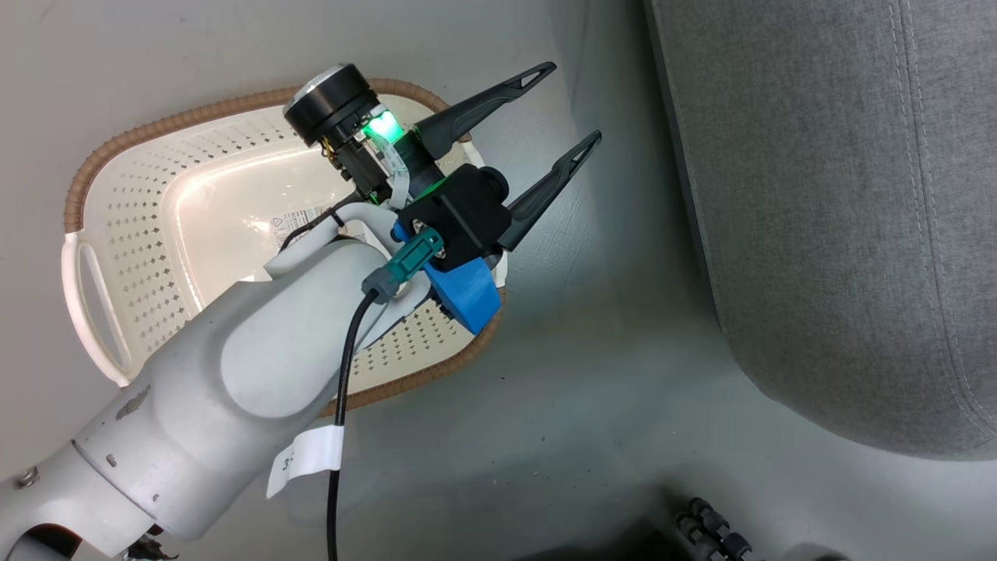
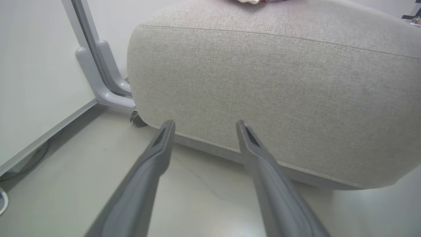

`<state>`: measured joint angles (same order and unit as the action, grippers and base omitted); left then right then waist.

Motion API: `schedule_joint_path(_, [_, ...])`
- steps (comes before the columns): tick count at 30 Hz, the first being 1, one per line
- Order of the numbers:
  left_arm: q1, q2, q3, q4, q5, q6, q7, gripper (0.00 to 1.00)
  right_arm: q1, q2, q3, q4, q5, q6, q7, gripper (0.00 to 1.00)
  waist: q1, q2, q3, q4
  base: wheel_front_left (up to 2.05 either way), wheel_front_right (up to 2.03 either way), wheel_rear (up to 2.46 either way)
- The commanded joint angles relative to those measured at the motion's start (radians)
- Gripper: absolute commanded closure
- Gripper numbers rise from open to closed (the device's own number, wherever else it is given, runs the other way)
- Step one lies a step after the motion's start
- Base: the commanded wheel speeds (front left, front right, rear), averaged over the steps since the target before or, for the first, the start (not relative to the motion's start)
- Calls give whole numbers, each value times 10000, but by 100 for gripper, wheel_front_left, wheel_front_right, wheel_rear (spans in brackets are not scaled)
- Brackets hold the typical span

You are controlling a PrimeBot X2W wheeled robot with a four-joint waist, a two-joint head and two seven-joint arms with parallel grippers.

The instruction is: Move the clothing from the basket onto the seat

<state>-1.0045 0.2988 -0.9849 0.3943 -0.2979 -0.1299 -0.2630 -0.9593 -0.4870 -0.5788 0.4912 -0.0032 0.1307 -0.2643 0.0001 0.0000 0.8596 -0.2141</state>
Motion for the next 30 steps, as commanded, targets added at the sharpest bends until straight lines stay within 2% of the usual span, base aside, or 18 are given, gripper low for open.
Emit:
schedule_joint_path(1, [-106,55,22,-32,23,-12,-26,0,86,132,0,276,-162,1,0,100,-1,0,43,20,0,0,0])
schedule_joint_path(7, [-75,79,34,-19,55,-10,-26,0,-197,384,32,1002,-382,1,0,100,-1,0,65,8,0,0,0])
schedule_joint_path(8, [-72,79,36,3,53,-8,-27,0,-255,397,0,998,-426,1,-2,71,-1,0,54,0,0,0,0])
schedule_joint_path(9, [-69,63,41,21,46,-8,-26,0,-240,451,-38,975,-451,1,0,10,-1,0,34,-7,0,0,0])
schedule_joint_path(10, [-44,34,37,30,47,-5,-27,0,-165,530,-51,949,-479,1,0,0,-1,0,-6,-15,0,0,0])
schedule_joint_path(15, [125,-73,85,20,38,2,-26,0,469,711,-149,357,-366,1,0,0,-1,0,-365,-46,0,0,0])
schedule_joint_path(22, [625,-293,320,-42,-35,32,-26,0,2190,941,-434,-761,-106,1,0,0,-1,0,-1348,-33,0,0,0])
schedule_joint_path(30, [1624,-508,1021,-163,-134,95,-27,0,3811,1321,92,-2057,26,1,0,0,-1,0,-2690,20,0,0,0])
